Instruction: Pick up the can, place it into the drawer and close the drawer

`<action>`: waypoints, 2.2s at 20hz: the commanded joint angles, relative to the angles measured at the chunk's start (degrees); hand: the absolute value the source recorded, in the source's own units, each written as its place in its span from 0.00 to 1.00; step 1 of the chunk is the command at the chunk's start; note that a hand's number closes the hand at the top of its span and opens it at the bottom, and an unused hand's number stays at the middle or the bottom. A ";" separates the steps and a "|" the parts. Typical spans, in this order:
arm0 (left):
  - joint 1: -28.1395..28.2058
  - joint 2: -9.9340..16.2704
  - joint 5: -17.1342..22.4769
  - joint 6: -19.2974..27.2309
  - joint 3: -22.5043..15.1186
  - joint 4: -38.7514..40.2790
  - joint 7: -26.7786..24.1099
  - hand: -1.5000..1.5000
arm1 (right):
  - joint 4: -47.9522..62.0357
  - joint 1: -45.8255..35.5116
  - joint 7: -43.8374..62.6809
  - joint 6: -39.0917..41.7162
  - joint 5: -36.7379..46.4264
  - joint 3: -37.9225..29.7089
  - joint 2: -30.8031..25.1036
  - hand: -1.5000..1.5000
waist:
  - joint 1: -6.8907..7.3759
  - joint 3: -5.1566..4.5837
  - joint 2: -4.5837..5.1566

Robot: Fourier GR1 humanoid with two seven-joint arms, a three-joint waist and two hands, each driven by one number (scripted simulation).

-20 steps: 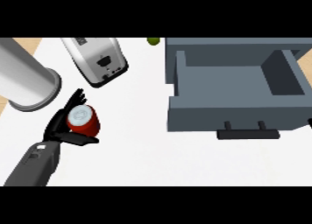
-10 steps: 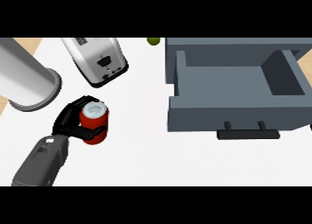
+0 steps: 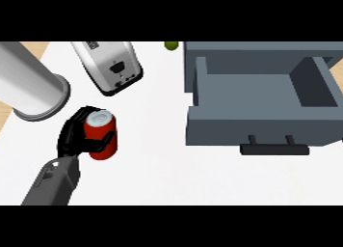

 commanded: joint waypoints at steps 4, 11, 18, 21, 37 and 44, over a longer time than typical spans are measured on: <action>2.19 -0.61 3.28 2.45 -1.65 -17.93 11.35 1.00 | -1.21 0.28 1.51 -0.05 -1.73 -1.43 -0.52 0.00 | -0.12 0.02 -0.01; 4.99 -5.87 0.36 8.36 -9.55 -35.59 22.70 1.00 | -2.89 0.93 1.99 0.80 -3.52 -2.71 -1.24 0.00 | -0.31 0.00 0.04; -0.71 -8.14 -3.00 13.77 -15.95 -47.13 35.37 1.00 | -3.76 3.10 1.31 2.00 -4.35 -4.08 -1.07 0.00 | -0.56 0.02 -0.01; -2.03 -8.21 -2.82 17.06 -20.00 -42.97 33.79 1.00 | -3.22 0.96 2.01 2.38 -5.58 -5.18 -1.71 0.00 | -0.72 -0.02 0.15; -34.32 -8.26 -1.95 33.32 -28.78 -33.48 52.13 1.00 | -4.72 -0.81 3.59 0.23 -2.18 -2.88 0.46 0.00 | -1.49 0.00 0.20; -44.39 -8.26 4.32 35.24 -29.20 -17.87 45.13 1.00 | 1.12 -0.83 -1.99 0.73 0.49 -1.28 0.49 0.00 | -2.02 0.02 0.49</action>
